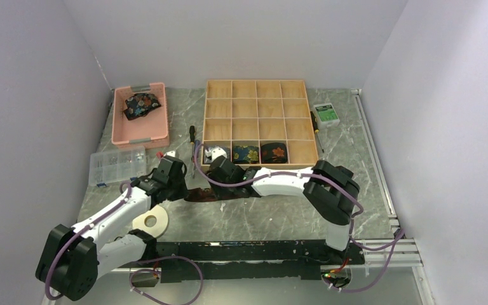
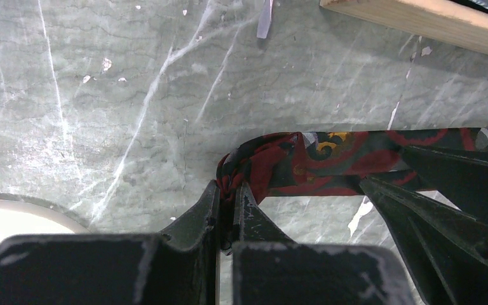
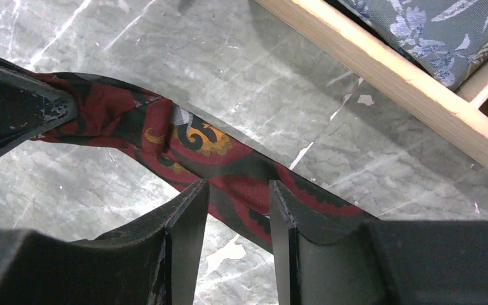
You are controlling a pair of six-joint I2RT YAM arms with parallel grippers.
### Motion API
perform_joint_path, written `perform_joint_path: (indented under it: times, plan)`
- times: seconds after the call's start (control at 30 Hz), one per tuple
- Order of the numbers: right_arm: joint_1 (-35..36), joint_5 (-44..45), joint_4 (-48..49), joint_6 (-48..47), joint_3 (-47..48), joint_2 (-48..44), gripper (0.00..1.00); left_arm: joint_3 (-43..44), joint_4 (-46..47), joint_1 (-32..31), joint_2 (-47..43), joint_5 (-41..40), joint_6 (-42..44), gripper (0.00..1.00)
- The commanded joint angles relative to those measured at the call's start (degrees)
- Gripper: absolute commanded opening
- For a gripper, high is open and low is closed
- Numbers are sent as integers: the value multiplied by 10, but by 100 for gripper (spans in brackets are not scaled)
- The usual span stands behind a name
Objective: Roll the ties
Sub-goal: Roll the tie at the center of the board.
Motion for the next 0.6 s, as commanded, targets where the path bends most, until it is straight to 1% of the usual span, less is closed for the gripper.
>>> perform_joint_path:
  times: [0.0, 0.13, 0.47, 0.57]
  plan:
    - [19, 10, 25, -31, 11, -13, 44, -11, 19, -2, -11, 11, -13, 3]
    - [33, 28, 15, -43, 21, 6, 43, -20, 24, -2, -15, 13, -17, 3]
    - [42, 81, -3, -53, 49, 53, 45, -23, 26, -2, -21, 17, -19, 3]
    - [43, 105, 1, -50, 45, 51, 44, -24, 25, -2, -20, 16, -18, 3]
